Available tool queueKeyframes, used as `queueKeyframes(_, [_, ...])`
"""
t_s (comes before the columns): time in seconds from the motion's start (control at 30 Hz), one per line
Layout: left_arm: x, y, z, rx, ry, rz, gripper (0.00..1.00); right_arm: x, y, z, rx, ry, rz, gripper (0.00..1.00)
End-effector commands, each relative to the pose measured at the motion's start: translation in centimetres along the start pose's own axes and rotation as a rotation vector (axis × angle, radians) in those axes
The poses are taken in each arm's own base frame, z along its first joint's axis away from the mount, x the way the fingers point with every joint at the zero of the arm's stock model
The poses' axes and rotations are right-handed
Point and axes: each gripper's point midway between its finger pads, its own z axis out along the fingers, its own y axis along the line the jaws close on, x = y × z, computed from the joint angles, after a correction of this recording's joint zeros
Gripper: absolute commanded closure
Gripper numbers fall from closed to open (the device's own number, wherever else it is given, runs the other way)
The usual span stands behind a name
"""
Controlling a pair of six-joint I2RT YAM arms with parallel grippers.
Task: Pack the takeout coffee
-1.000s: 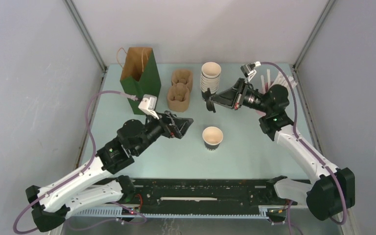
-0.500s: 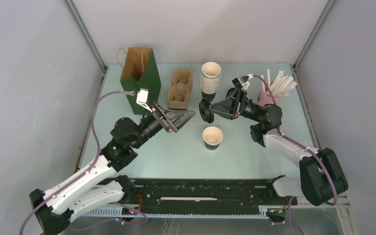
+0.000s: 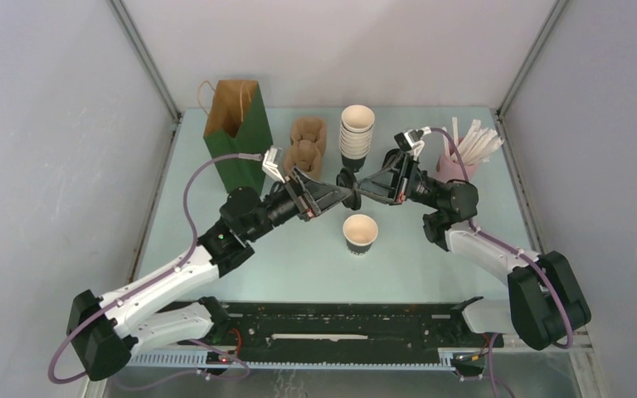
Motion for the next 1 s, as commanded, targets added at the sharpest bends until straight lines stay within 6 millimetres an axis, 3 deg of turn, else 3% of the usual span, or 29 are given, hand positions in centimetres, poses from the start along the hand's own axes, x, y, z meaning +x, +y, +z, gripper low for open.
queueKeyframes(0.0, [-1.5,-4.3,0.2,0.135,-0.023,-0.056,0.0,0.4,1.4,0.1,-0.049,0.011,-0.095,1.0])
queueKeyframes(0.23, [-2.4,-4.9,-0.2,0.151,-0.067,-0.084,0.0,1.0,1.6,0.1,-0.062,0.031,-0.104,1.0])
queueKeyframes(0.43, [-2.5,-5.2,0.0,0.158,-0.064,-0.087,0.16,1.0,1.8,0.2,-0.067,0.028,-0.107,1.0])
queueKeyframes(0.6, [-2.5,-4.7,-0.1,0.142,-0.07,-0.083,0.24,1.0,1.8,0.3,-0.069,0.023,-0.111,1.0])
queueKeyframes(0.67, [-2.5,-4.6,-0.1,0.137,-0.071,-0.083,0.21,1.1,1.7,0.3,-0.064,0.028,-0.116,1.0])
queueKeyframes(0.73, [-2.4,-4.4,0.0,0.127,-0.067,-0.081,0.09,1.2,1.4,0.2,-0.049,0.033,-0.125,1.0])
queueKeyframes(0.77, [-2.5,-4.5,-0.1,0.127,-0.069,-0.08,0.08,1.2,1.3,0.3,-0.043,0.034,-0.128,1.0])
queueKeyframes(0.97, [-2.5,-4.2,0.2,0.115,-0.07,-0.077,0.16,1.4,1.4,0.3,-0.036,0.039,-0.14,1.0])
